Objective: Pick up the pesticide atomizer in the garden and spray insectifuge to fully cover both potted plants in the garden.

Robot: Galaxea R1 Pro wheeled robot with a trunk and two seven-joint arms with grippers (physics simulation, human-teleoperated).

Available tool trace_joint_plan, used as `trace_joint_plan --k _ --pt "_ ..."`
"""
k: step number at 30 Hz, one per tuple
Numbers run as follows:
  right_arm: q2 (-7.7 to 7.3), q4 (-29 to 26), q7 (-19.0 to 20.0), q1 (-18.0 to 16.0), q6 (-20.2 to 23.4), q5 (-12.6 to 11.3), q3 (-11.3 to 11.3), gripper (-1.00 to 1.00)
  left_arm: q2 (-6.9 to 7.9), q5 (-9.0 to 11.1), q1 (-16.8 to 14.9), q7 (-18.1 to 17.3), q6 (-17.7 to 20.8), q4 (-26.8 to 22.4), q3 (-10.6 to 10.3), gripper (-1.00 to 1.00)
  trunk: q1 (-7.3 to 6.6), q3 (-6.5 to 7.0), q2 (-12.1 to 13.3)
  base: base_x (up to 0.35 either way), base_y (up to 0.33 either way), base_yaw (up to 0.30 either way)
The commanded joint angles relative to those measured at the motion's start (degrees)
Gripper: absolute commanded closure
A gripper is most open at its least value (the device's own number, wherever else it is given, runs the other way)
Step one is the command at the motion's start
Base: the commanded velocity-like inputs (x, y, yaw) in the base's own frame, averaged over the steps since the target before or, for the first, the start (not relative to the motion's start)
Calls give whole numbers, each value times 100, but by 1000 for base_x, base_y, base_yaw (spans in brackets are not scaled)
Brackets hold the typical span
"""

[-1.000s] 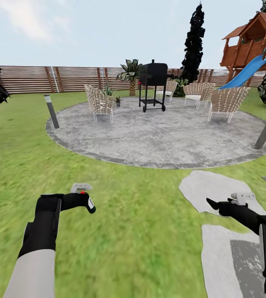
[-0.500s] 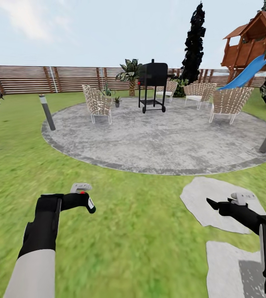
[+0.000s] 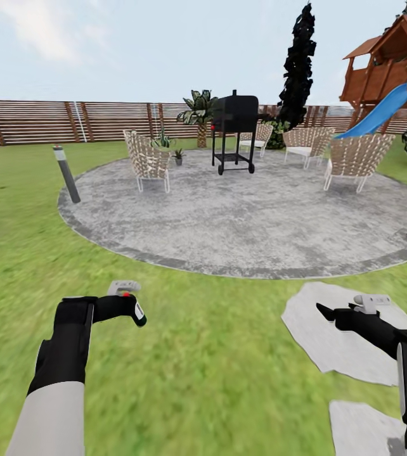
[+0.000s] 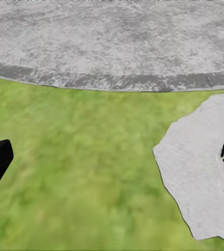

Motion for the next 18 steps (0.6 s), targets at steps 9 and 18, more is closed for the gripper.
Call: trace_joint_plan --k 9,18 --pt "1 -7 61 -2 12 60 -10 -100 -7 -49 -6 -57 16 -6 17 100 2 -6 -2 332 0 0" --pt "2 -7 59 -5 12 60 -3 -100 -7 -49 -6 -60 16 -5 17 100 2 -6 -2 332 0 0"
